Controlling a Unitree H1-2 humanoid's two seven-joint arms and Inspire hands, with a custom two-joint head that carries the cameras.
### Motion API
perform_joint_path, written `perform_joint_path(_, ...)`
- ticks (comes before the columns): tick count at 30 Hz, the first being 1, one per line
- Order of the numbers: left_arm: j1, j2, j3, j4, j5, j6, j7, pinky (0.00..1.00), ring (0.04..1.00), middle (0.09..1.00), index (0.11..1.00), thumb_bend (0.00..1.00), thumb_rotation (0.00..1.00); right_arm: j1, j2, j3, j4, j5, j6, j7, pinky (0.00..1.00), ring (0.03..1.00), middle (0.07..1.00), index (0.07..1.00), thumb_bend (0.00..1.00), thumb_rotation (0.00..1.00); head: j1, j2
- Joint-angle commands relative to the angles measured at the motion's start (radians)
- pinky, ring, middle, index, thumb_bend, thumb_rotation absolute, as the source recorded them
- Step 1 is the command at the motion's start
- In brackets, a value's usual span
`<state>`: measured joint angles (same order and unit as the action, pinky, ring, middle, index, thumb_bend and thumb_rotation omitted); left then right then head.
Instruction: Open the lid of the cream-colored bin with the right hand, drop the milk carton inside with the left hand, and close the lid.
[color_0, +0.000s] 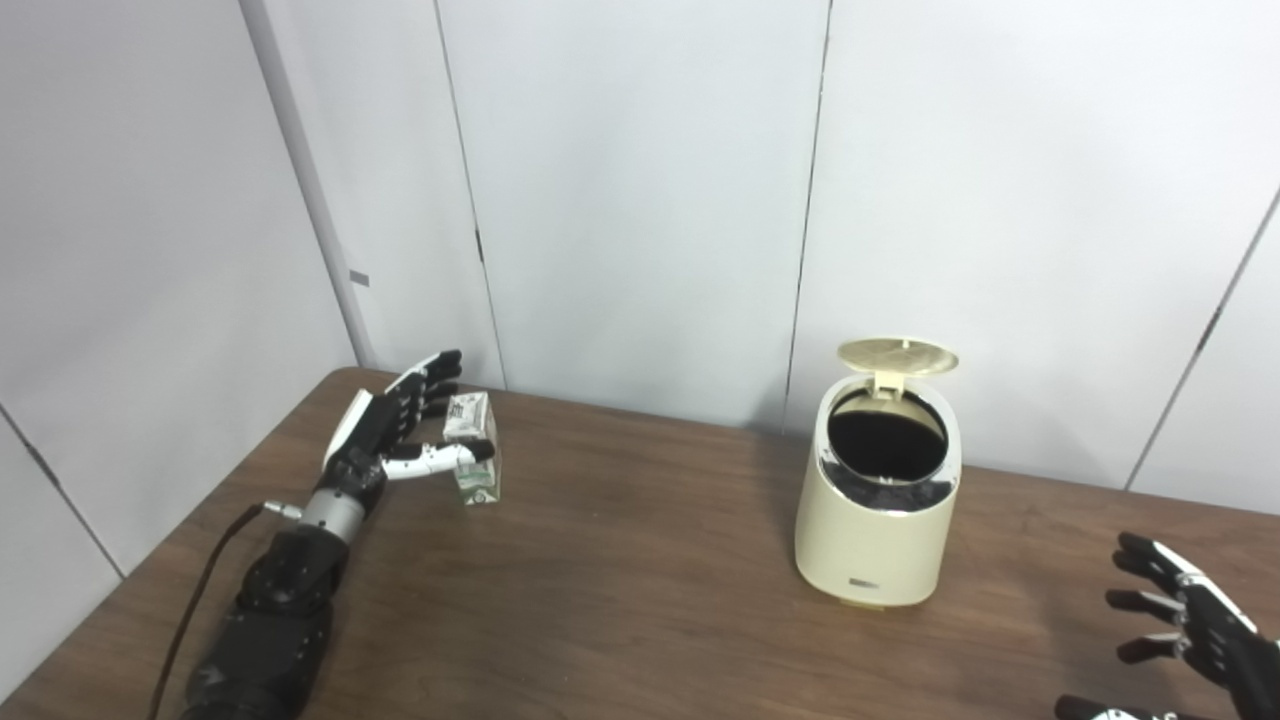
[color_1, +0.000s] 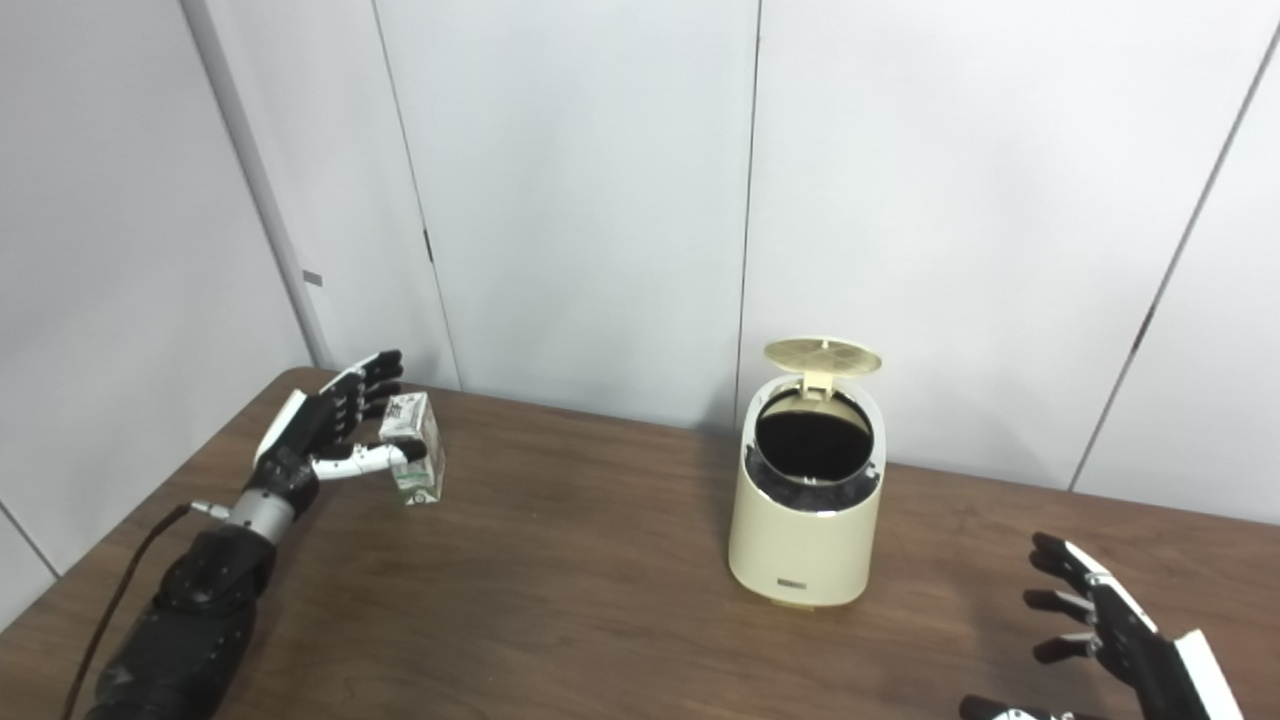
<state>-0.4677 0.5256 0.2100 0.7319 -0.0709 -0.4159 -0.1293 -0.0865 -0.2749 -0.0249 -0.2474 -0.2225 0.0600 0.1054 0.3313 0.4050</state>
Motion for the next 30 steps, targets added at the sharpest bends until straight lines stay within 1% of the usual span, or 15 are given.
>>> perform_joint_path(1, -0.046, 0.017, 0.015, -0.014, 0.001, -0.038, 0.039, 0.80, 0.853, 0.884, 0.902, 1.00, 0.24, -0.018, -0.013, -0.011, -0.034, 0.012, -0.039, -0.006, 0.56, 0.756, 0.855, 0.856, 0.81, 0.14, -0.001, 0.003)
perform_joint_path(4, -0.038, 0.004, 0.029, -0.024, -0.007, -0.018, 0.063, 0.78, 0.837, 0.871, 0.889, 0.99, 0.22, -0.016, -0.015, -0.008, -0.040, 0.009, -0.036, -0.004, 0.57, 0.753, 0.859, 0.860, 0.80, 0.13, -0.008, 0.005)
perform_joint_path(7, -0.036, -0.006, 0.040, -0.023, -0.037, -0.002, 0.053, 0.80, 0.838, 0.867, 0.885, 0.96, 0.18, -0.011, -0.019, -0.010, -0.049, 0.017, -0.032, 0.001, 0.59, 0.765, 0.866, 0.870, 0.79, 0.12, -0.012, 0.008)
perform_joint_path(9, -0.037, -0.010, 0.043, -0.019, -0.043, 0.001, 0.049, 0.79, 0.829, 0.859, 0.872, 0.95, 0.16, -0.008, -0.022, -0.013, -0.054, 0.022, -0.025, 0.003, 0.59, 0.771, 0.870, 0.875, 0.79, 0.11, -0.013, 0.010)
perform_joint_path(13, -0.045, -0.011, 0.037, 0.009, -0.034, -0.022, 0.048, 0.75, 0.796, 0.841, 0.854, 0.91, 0.13, -0.001, -0.026, -0.018, -0.056, 0.025, -0.027, -0.001, 0.59, 0.764, 0.865, 0.872, 0.81, 0.13, -0.016, 0.015)
perform_joint_path(15, -0.048, -0.011, 0.031, 0.023, -0.024, -0.032, 0.052, 0.76, 0.785, 0.831, 0.849, 0.92, 0.14, 0.002, -0.024, -0.021, -0.058, 0.036, -0.023, 0.001, 0.58, 0.761, 0.863, 0.867, 0.81, 0.13, -0.017, 0.017)
perform_joint_path(17, -0.049, -0.014, 0.028, 0.031, -0.018, -0.036, 0.057, 0.78, 0.780, 0.822, 0.844, 0.96, 0.17, 0.004, -0.021, -0.023, -0.061, 0.039, -0.014, 0.002, 0.59, 0.764, 0.862, 0.865, 0.82, 0.13, -0.018, 0.019)
perform_joint_path(20, -0.049, -0.019, 0.027, 0.036, -0.010, -0.033, 0.068, 0.77, 0.773, 0.812, 0.833, 0.98, 0.17, 0.003, -0.024, -0.021, -0.067, 0.035, -0.007, 0.005, 0.59, 0.763, 0.861, 0.864, 0.82, 0.13, -0.017, 0.022)
perform_joint_path(23, -0.047, -0.019, 0.019, 0.039, 0.007, -0.035, 0.078, 0.75, 0.768, 0.804, 0.825, 0.96, 0.16, 0.003, -0.026, -0.022, -0.076, 0.034, 0.002, 0.008, 0.59, 0.762, 0.860, 0.865, 0.82, 0.13, -0.018, 0.027)
perform_joint_path(26, -0.046, -0.020, 0.012, 0.044, 0.010, -0.034, 0.079, 0.75, 0.768, 0.800, 0.818, 0.95, 0.16, 0.004, -0.029, -0.023, -0.077, 0.032, 0.002, 0.013, 0.60, 0.767, 0.865, 0.871, 0.81, 0.13, -0.018, 0.027)
perform_joint_path(30, -0.045, -0.020, 0.009, 0.051, 0.002, -0.032, 0.074, 0.76, 0.770, 0.797, 0.811, 0.96, 0.16, 0.006, -0.032, -0.024, -0.089, 0.030, 0.013, 0.017, 0.60, 0.766, 0.865, 0.872, 0.81, 0.12, -0.017, 0.031)
